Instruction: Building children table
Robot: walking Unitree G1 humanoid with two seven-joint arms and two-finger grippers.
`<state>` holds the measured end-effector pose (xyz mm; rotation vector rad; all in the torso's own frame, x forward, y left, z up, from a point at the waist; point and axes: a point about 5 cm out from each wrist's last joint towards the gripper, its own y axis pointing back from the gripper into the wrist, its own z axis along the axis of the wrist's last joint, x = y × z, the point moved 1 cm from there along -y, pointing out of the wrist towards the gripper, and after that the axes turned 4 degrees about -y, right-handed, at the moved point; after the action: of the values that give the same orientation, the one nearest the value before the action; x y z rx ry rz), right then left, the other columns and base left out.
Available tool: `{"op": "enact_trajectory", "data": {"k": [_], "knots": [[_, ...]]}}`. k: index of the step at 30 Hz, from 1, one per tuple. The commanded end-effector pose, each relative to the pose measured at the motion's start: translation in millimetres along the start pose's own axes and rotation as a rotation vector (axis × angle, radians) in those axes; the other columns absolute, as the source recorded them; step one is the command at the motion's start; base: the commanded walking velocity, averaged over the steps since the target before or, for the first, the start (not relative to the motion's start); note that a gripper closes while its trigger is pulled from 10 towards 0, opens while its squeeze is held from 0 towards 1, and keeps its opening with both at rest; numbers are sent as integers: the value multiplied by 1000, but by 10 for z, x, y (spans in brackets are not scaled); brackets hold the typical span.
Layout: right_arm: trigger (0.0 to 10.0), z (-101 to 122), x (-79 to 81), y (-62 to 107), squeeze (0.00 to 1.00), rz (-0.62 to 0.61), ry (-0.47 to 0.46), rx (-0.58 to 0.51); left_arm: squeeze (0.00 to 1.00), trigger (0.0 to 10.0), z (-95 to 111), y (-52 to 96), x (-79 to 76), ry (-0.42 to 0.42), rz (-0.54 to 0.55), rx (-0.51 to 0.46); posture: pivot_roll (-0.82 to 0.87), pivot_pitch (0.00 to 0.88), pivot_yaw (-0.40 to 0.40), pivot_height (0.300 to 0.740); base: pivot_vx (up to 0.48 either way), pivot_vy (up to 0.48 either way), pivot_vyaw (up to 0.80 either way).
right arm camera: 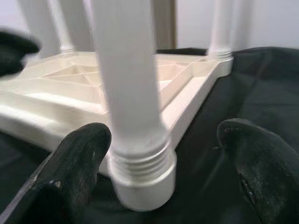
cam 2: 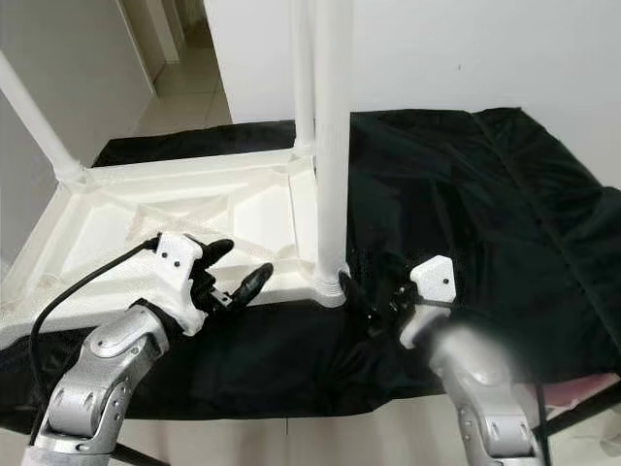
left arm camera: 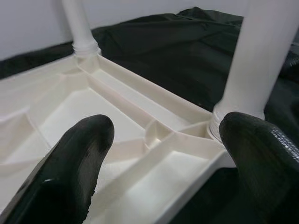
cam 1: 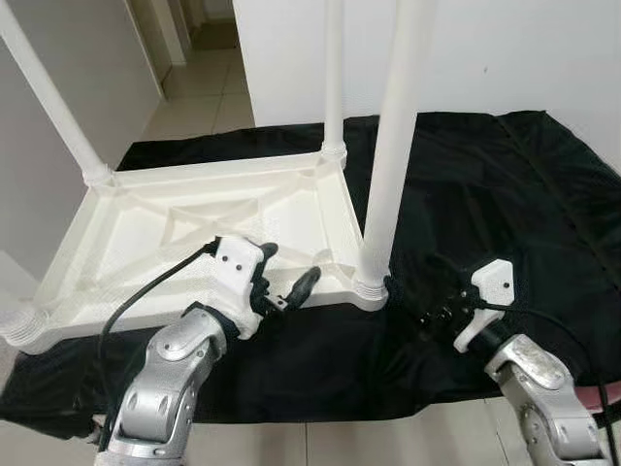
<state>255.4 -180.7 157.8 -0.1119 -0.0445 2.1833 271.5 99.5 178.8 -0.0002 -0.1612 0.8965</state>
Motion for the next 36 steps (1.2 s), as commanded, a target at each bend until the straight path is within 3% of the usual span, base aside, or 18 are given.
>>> {"op": "enact_trajectory", "data": {"k": [1,7,11,17,21,26,32,36], "knots": [[10000,-35,57,-23,0,51,-21,14,0,10000,23,11,45,-7,64,7,-54,37,159,740,0,0,0],[10000,-28,-8,-165,0,112,26,25,0,10000,31,-37,55,-55,72,23,-44,24,176,740,0,0,0],[10000,13,-38,-311,0,140,55,12,0,10000,6,-54,10,-55,58,19,-43,16,161,740,0,0,0],[10000,9,-65,-398,0,174,82,20,0,10000,-4,-86,-51,-38,20,4,-47,17,136,740,0,0,0],[10000,10,-56,-446,0,182,80,15,0,10000,-32,-76,-52,-28,17,5,-45,18,124,740,0,0,0],[10000,-6,20,-628,0,230,82,3,0,10000,-60,-112,-103,-30,12,-3,-38,25,97,740,0,0,0],[10000,-7,48,-725,0,226,92,-5,0,10000,-70,-131,-161,-13,-18,-17,-28,35,76,740,0,0,0],[10000,-38,-2,-757,0,143,72,-16,0,10000,-67,-140,-197,-16,-30,-23,-15,45,61,740,0,0,0]]}}
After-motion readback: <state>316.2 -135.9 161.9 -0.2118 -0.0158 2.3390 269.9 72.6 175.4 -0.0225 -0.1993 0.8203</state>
